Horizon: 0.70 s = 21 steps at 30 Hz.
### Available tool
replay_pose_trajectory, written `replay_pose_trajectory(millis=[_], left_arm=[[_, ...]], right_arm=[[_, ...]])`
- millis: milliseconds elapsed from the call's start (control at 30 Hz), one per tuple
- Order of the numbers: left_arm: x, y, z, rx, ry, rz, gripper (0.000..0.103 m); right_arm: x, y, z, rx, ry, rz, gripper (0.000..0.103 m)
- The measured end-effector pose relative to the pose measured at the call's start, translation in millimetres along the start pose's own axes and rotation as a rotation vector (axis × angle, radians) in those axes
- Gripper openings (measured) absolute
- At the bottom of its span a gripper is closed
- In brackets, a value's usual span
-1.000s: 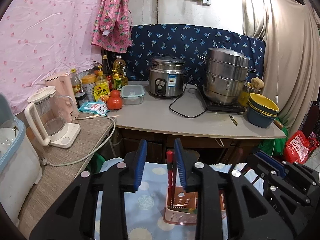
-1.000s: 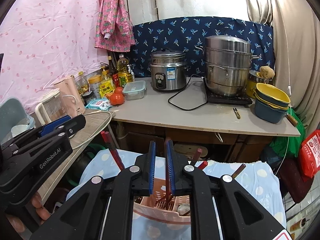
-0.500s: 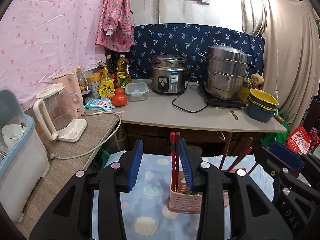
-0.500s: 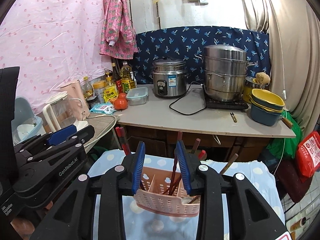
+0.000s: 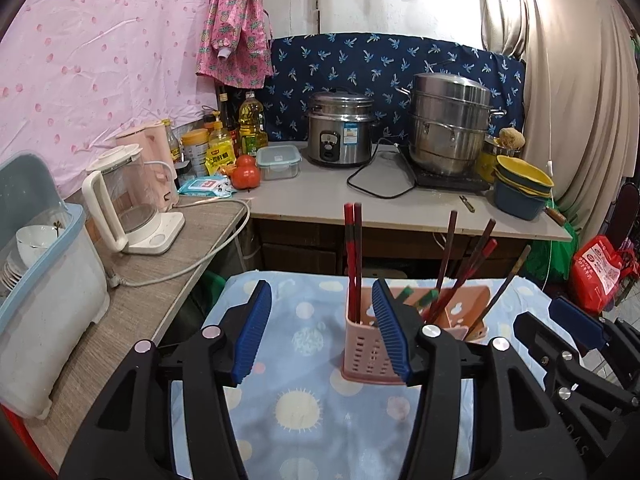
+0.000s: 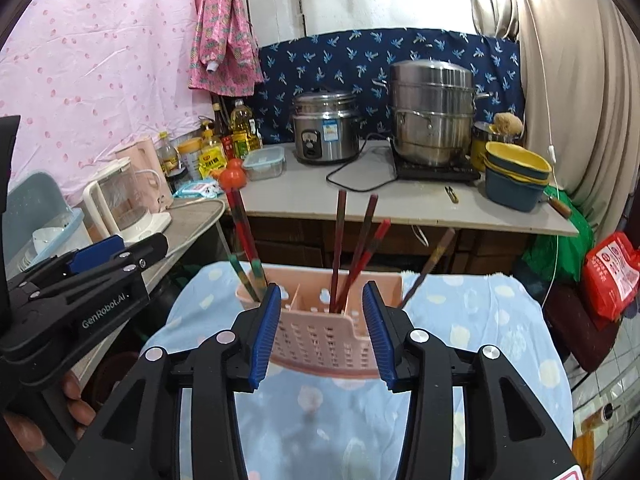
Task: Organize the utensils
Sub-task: 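Withdraw both open tools from the pink holder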
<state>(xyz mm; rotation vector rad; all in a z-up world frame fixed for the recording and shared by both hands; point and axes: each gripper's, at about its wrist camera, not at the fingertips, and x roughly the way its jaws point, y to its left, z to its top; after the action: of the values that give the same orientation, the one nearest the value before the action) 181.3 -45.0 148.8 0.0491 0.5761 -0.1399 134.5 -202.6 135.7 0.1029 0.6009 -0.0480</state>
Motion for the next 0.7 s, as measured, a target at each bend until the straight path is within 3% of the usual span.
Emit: replay_pose_trajectory(millis=[233, 700], left_arm=[[1.6, -0.8, -19.6, 0.004, 0.033, 0.011, 0.060], [-2.3, -0.1, -44.2, 0.008, 0.066, 0.040, 0.083]], right_arm=[[-4.2, 5.5, -23.9, -0.035, -0.003, -0.056, 0.058], [-11.6, 2.7, -38.2, 0.009, 0.027, -0.068, 0.075]])
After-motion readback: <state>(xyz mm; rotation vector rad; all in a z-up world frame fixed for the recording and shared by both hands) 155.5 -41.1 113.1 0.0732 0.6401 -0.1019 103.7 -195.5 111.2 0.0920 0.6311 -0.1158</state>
